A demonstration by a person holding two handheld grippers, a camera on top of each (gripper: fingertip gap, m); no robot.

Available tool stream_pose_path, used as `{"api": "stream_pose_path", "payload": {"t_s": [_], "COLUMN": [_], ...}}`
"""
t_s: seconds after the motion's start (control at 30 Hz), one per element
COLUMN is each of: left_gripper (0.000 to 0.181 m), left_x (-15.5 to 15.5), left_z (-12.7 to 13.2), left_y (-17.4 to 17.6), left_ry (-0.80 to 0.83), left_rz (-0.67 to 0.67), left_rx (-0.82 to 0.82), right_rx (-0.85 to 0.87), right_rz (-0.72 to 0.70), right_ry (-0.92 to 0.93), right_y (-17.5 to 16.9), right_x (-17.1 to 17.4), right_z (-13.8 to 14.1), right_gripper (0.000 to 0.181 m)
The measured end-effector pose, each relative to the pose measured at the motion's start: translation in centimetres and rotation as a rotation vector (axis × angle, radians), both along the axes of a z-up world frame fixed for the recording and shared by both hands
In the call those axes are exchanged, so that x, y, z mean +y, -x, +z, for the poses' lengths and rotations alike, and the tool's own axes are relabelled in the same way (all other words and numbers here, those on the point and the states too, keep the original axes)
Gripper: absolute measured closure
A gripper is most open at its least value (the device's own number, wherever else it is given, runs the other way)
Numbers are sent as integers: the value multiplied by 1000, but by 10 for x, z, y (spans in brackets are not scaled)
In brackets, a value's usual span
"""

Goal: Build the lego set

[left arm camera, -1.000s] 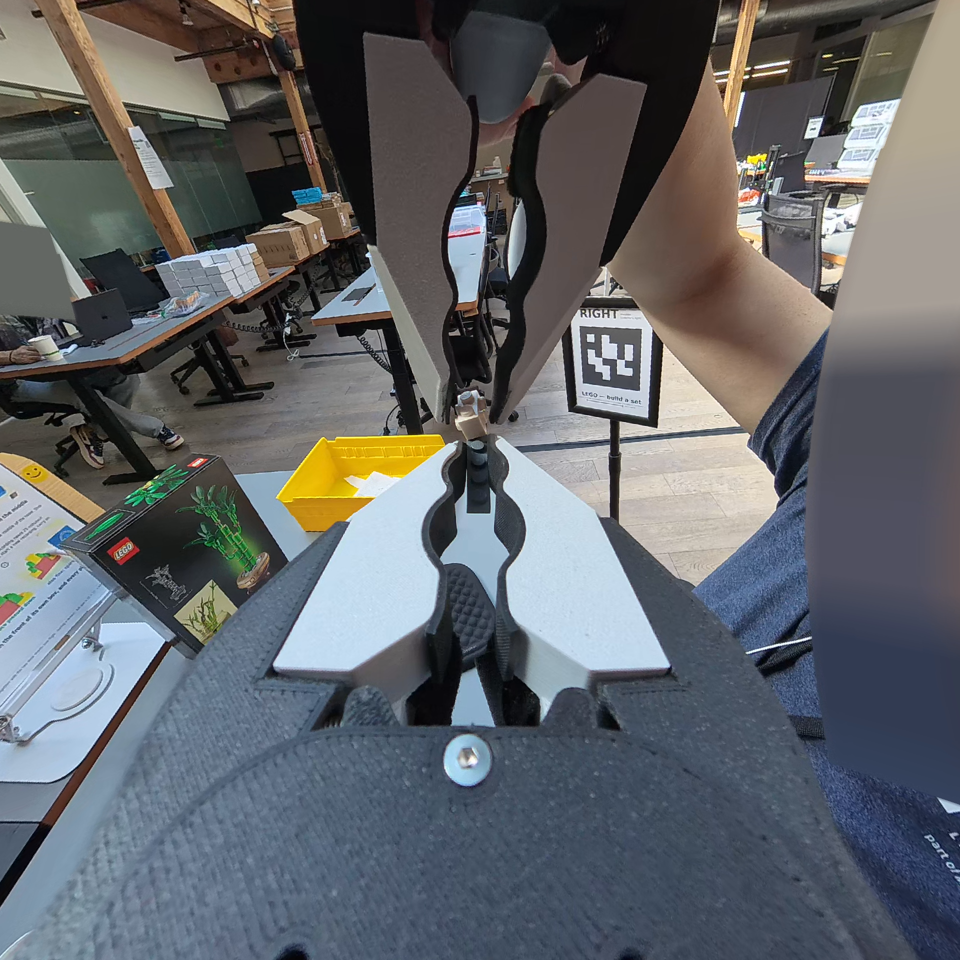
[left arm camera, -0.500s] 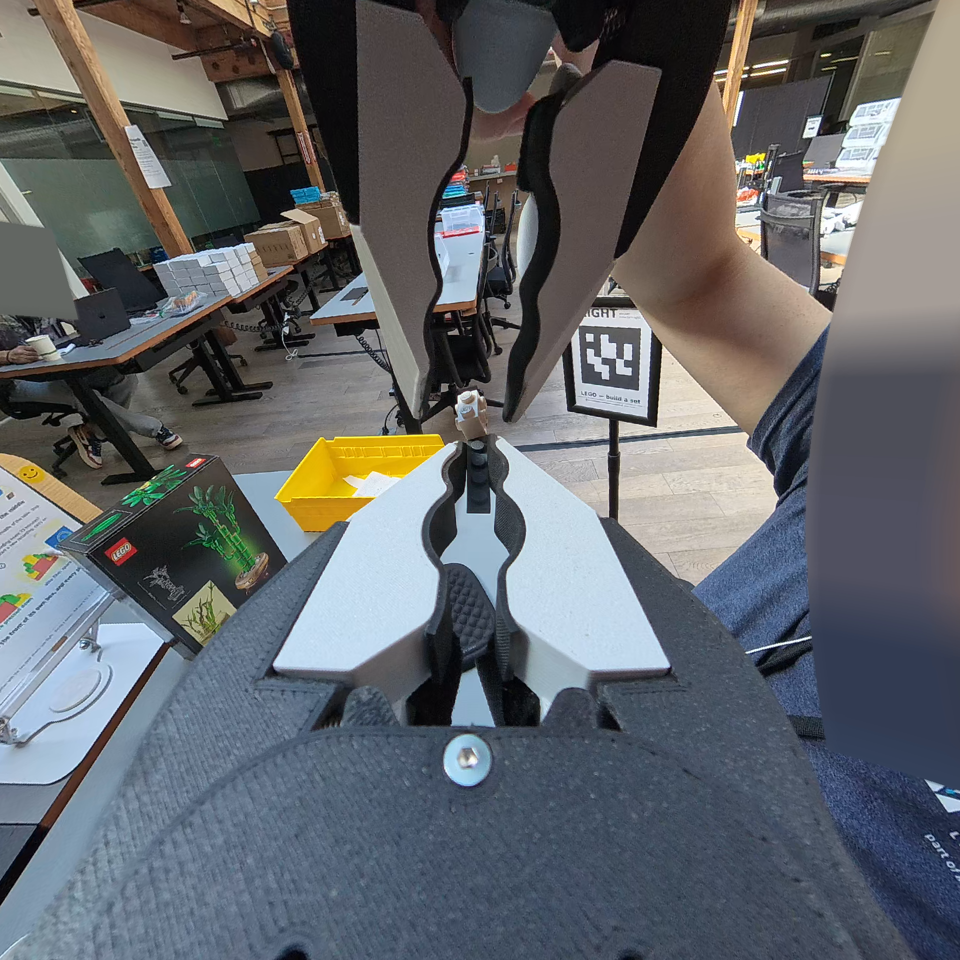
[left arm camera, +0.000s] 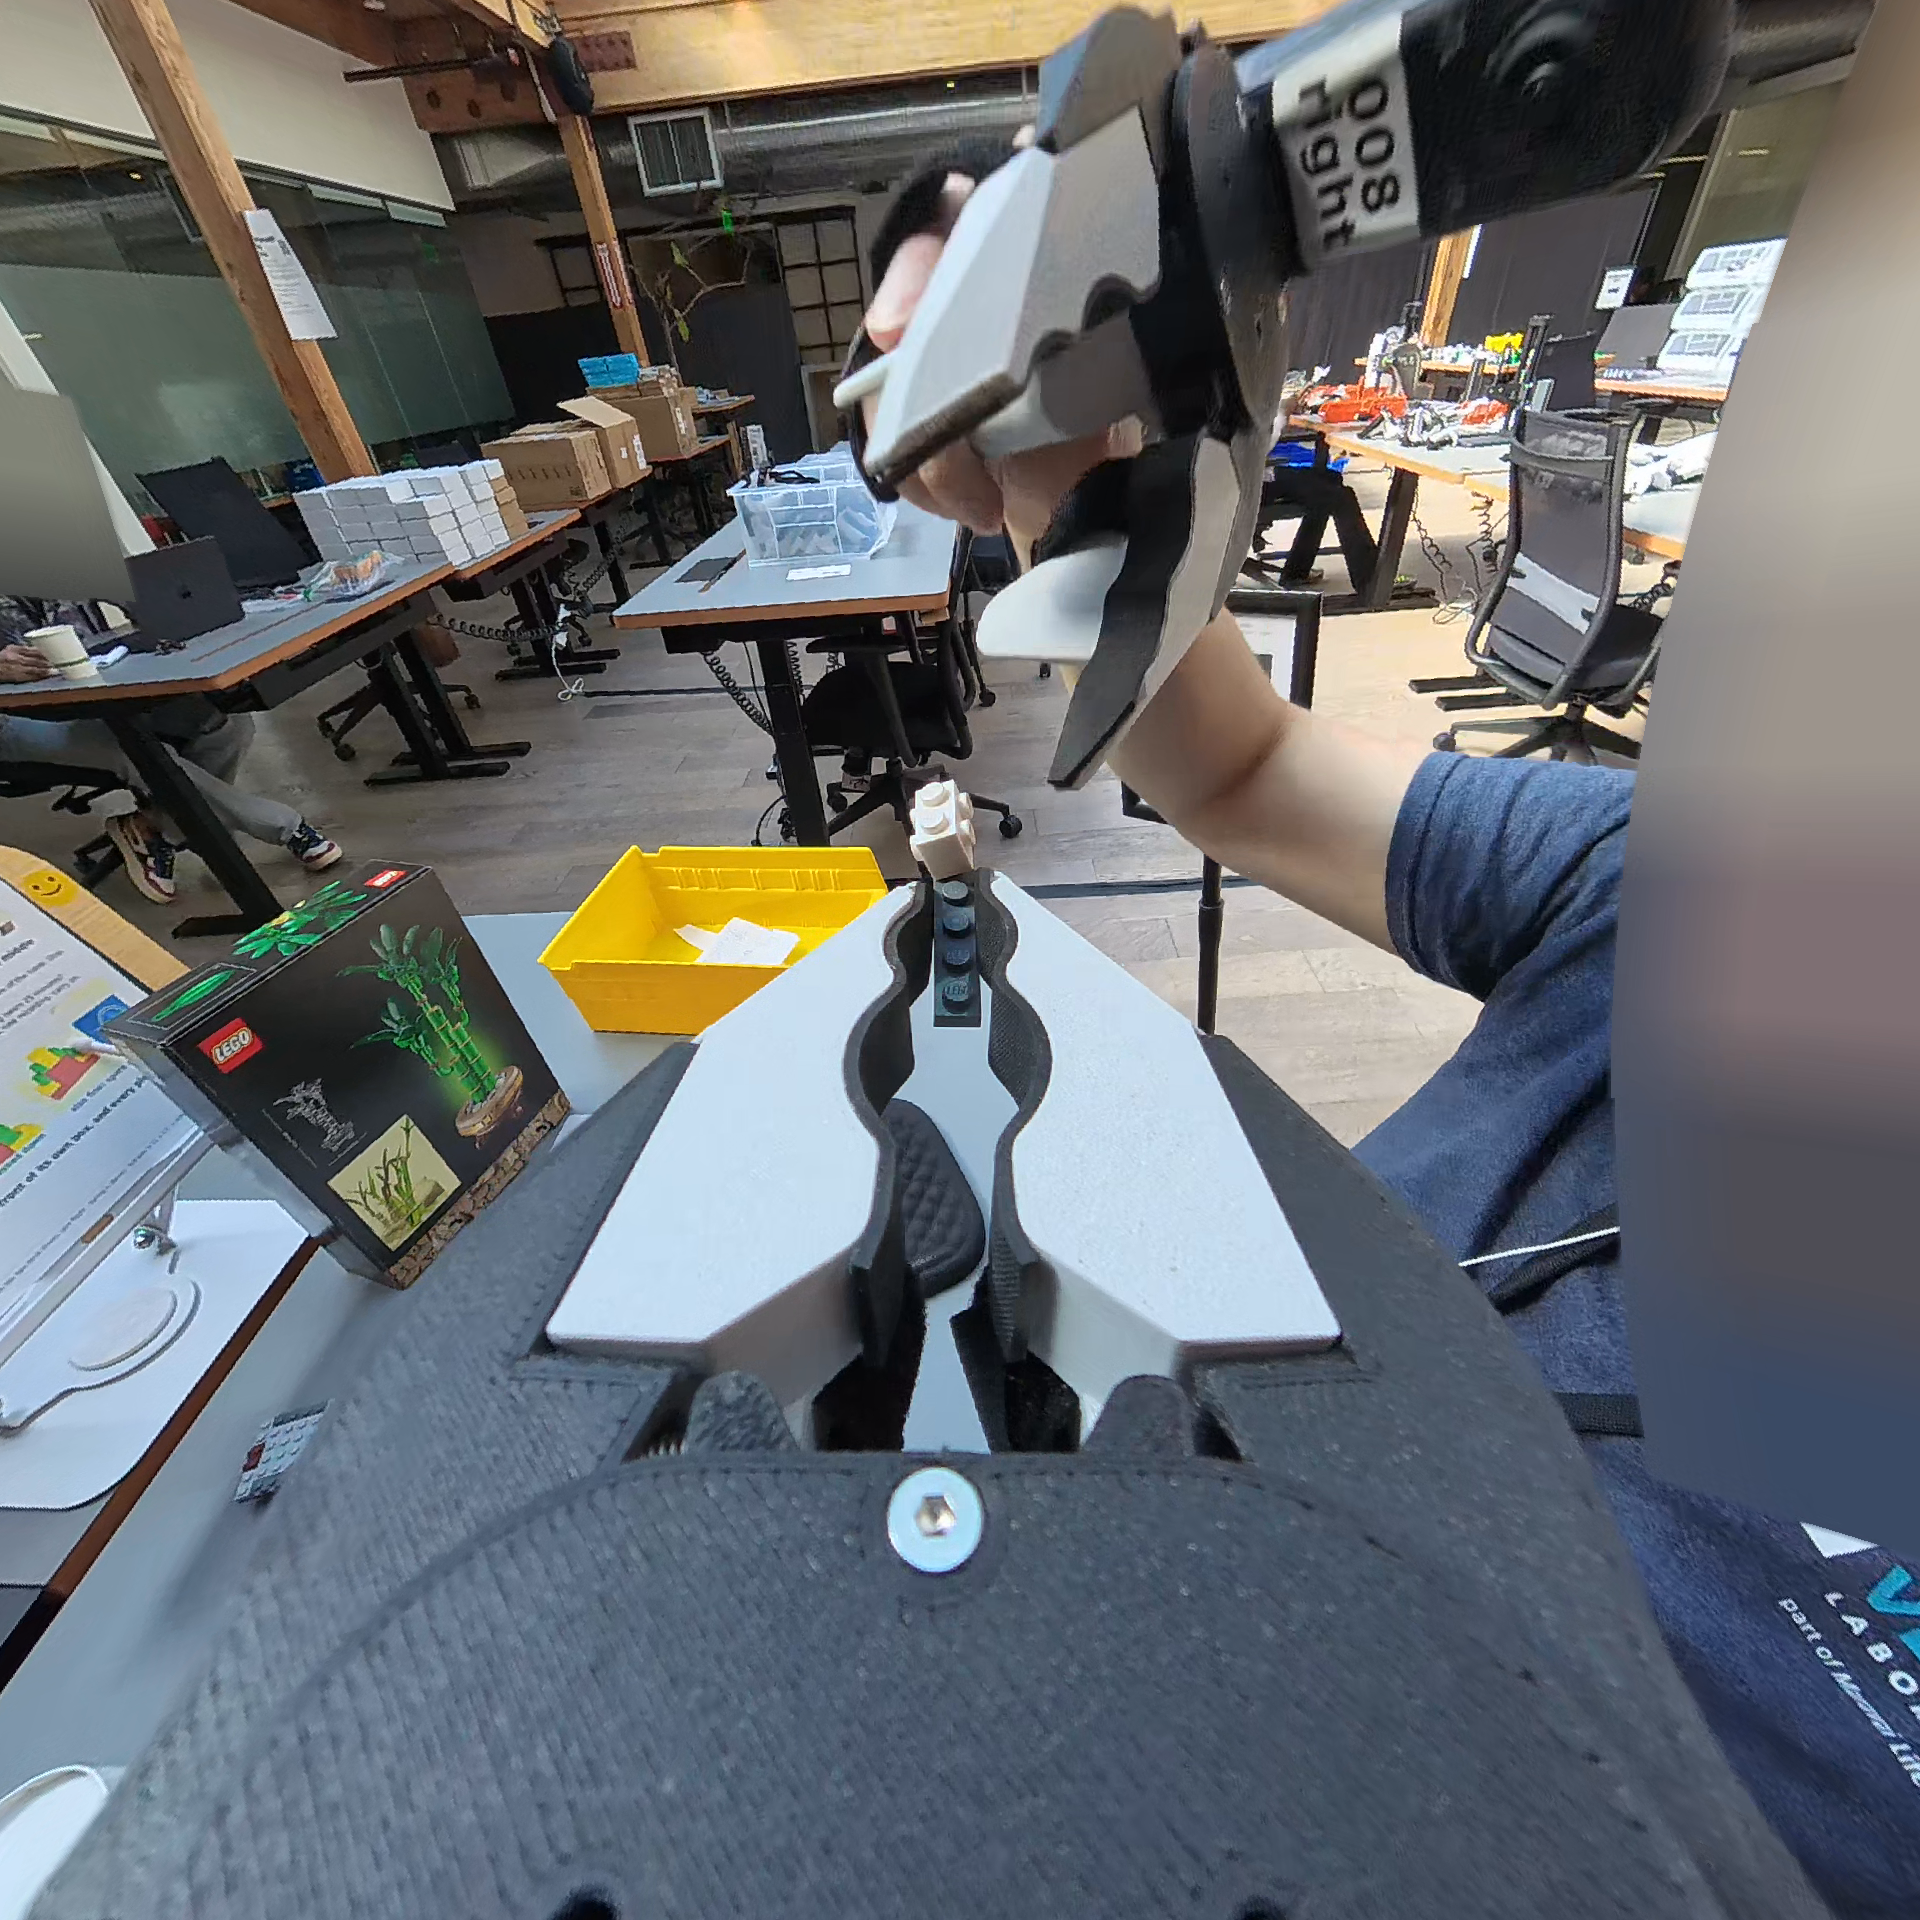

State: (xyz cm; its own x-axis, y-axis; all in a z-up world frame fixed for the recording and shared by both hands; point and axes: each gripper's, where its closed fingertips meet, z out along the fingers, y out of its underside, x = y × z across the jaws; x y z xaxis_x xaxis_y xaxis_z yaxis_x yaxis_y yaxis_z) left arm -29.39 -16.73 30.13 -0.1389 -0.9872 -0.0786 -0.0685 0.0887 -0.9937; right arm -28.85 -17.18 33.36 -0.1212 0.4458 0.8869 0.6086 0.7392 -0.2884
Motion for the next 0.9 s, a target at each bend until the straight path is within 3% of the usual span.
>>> {"api": "stream_pose_path", "payload": {"t_s": [0.23, 0.43, 0.9], "left_gripper": [175, 176, 175], "left_x": [-7, -17, -23], "left_z": [1, -2, -4], "left_y": [2, -2, -4], "left_ry": [-6, -1, -13], "left_rz": [-15, -51, -67], "left_rx": [8, 22, 31], "right_rx": [239, 230, 212], "right_rz": [167, 212, 233], "right_ry": [-121, -128, -112], "right_y": [-6, 5, 5], "right_x": [-7, -11, -15], "right_z": [-17, -28, -32], "right_gripper": [134, 133, 153]}}
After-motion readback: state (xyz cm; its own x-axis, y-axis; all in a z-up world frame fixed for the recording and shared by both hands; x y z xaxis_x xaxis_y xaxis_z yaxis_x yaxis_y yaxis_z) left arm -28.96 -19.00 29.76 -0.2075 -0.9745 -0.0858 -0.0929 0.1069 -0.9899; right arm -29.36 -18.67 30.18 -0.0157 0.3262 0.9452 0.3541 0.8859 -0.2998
